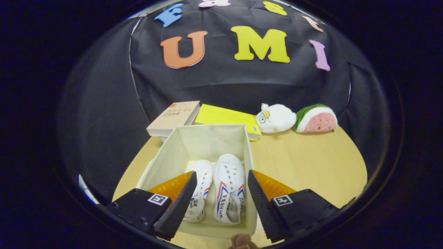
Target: Open the storage box then place both shoes into the box .Put the left shoe in first, then the right shoe, with the right side of both shoes facing outward in a uniform manner.
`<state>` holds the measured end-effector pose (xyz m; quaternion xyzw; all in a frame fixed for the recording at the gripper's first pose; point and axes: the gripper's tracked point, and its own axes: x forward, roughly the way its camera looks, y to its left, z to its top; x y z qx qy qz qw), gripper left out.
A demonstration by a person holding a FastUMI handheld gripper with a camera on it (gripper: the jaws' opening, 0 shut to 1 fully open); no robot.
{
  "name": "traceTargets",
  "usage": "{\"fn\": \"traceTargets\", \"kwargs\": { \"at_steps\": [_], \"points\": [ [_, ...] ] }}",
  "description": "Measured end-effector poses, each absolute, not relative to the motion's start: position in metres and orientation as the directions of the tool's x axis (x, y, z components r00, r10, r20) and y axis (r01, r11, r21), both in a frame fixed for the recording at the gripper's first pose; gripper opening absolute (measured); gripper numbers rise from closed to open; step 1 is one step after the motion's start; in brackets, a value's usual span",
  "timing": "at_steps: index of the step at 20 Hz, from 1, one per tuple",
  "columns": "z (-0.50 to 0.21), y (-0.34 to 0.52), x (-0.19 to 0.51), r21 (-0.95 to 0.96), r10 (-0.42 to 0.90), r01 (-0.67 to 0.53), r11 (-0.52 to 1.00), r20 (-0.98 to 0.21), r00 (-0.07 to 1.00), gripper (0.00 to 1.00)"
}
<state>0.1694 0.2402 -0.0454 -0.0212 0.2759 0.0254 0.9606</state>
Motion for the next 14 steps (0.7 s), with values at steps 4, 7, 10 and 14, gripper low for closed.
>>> {"fn": "traceTargets", "kwargs": {
  "at_steps": [4,7,10,14],
  "points": [
    [-0.008,0.217,0.157,-0.097,0.009,-0.048,0.994,-0.372,0.928,0.93],
    [0.013,0.198,0.133,-0.098,0.019,-0.049,0.994,-0.285,0.958,0.98],
    [0.030,0.173,0.108,-0.097,0.005,-0.025,0.995,-0.207,0.978,1.00],
    [0.045,0.147,0.076,-0.108,0.003,-0.020,0.994,-0.150,0.989,1.00]
  ]
}}
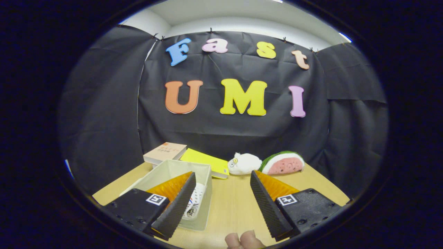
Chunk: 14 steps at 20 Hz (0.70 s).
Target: Open the storage box then place both shoes into the box .Put the left shoe in first, then the right shoe, with the right side of both shoes facing outward in a uniform manner.
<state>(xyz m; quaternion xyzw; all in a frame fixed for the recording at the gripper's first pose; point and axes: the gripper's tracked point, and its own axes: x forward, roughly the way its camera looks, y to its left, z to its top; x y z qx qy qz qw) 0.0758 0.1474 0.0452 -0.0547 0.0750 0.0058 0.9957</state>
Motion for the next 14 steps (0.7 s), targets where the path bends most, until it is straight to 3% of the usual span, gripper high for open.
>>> {"fn": "traceTargets", "kwargs": {
  "at_steps": [8,14],
  "points": [
    [0.072,0.107,0.015,-0.011,0.023,-0.023,1.000,-0.009,1.000,1.00],
    [0.062,0.069,-0.011,-0.043,0.002,-0.001,0.999,0.027,1.000,1.00]
  ]
}}
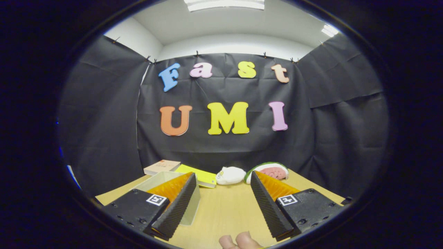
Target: Open the storage box then place both shoes into the box .Put the left shoe in first, then the right shoe, with the right side of both shoes facing outward in a uniform manner.
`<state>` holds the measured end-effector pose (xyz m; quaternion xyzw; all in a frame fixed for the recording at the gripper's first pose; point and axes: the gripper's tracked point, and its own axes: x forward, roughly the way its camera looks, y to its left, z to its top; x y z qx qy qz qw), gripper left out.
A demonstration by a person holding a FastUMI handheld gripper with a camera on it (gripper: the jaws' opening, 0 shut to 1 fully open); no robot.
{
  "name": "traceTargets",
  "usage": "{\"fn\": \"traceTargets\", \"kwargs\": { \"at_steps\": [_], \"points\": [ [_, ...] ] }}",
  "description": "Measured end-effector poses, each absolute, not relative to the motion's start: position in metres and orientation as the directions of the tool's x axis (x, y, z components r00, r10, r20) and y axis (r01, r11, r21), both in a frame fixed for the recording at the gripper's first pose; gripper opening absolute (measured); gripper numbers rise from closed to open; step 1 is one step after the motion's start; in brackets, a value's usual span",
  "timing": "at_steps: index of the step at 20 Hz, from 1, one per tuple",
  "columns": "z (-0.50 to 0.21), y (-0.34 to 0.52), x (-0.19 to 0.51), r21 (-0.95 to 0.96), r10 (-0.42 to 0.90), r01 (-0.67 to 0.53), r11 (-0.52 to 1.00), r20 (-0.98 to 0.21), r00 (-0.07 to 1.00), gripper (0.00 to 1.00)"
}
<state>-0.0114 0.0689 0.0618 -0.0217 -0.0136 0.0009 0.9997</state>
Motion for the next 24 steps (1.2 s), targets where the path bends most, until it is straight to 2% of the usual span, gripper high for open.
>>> {"fn": "traceTargets", "kwargs": {
  "at_steps": [10,24],
  "points": [
    [0.005,0.029,0.004,-0.043,0.008,-0.010,0.999,-0.025,1.000,1.00],
    [0.019,0.027,-0.011,-0.013,-0.001,0.002,1.000,0.056,0.998,1.00]
  ]
}}
